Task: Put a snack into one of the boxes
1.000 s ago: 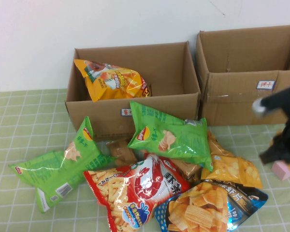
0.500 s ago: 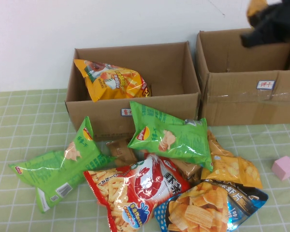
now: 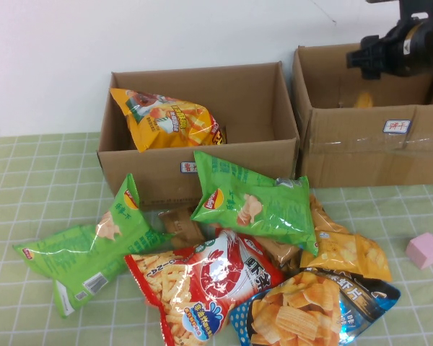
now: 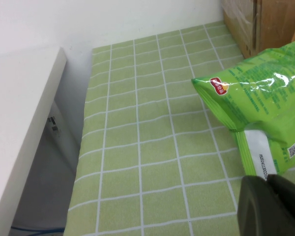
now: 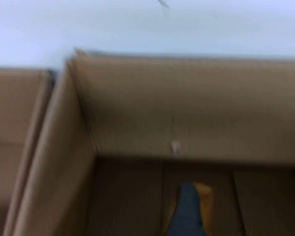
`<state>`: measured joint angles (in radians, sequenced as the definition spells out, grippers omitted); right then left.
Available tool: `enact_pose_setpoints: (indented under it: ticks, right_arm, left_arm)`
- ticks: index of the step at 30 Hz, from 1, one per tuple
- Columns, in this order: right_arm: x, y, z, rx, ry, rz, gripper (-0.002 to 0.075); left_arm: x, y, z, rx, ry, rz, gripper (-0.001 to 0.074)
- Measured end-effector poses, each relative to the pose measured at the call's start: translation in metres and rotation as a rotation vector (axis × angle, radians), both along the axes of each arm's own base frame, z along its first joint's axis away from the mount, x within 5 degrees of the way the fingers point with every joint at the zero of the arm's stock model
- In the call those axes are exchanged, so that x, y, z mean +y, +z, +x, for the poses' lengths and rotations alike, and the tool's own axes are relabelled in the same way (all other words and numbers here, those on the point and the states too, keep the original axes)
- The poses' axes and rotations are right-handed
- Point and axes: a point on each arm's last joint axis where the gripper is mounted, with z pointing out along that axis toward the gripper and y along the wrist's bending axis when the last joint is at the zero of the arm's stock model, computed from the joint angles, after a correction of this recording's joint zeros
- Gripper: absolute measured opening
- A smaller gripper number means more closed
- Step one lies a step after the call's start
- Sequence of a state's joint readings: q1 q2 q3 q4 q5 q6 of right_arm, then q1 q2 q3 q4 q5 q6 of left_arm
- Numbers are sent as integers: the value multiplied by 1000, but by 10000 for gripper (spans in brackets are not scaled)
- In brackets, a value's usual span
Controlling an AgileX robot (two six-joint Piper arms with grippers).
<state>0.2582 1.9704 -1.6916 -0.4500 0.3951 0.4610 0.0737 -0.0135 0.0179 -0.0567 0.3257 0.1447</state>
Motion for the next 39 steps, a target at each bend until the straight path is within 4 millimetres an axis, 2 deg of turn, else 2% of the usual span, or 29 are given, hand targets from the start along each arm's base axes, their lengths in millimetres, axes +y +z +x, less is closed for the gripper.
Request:
enact_pose_setpoints:
  ticks: [1,3,4,6,8,10,13,15,19,22,27,31,35,39]
  right_arm:
    - [-1,1,-2,19,-15,3,518]
    - [-3,6,-8,53,-25,-8,506]
    - [-4,9,-11,73,-18,-20,461]
    - [-6,22,-22,101,-2,-24,314]
    - [-8,46,-38,97,12,-9,139]
    - [-11,71,-56,84,29,8,63]
    - [-15,114,-92,34,91,39,16]
    - [-14,130,-115,8,154,65,8]
    - [-10,153,-178,-55,324,88,1]
    - [-11,151,-226,-84,442,79,-1]
    - [-24,133,-292,-113,531,86,-1]
    - [-39,106,-337,-104,546,82,-1]
    - [-50,70,-370,-59,531,102,-1]
    - [-61,40,-392,-160,494,106,-1]
  left_arm:
    - [0,0,0,0,0,0,-2]
    - [0,0,0,0,-1,2,-2]
    - [0,0,0,0,-1,2,-2]
    - [0,0,0,0,-1,2,-2]
    - [0,0,0,0,-1,2,-2]
    - [0,0,0,0,-1,2,-2]
    - [0,0,0,0,-1,2,-2]
    - [0,0,0,0,-1,2,-2]
    - [0,0,0,0,-1,2,-2]
    - [0,0,0,0,-1,2,-2]
    - [0,0,0,0,0,0,-2]
    - [0,0,0,0,0,0,-2]
    - [0,0,0,0,0,0,-2]
    - [0,0,0,0,0,0,-2]
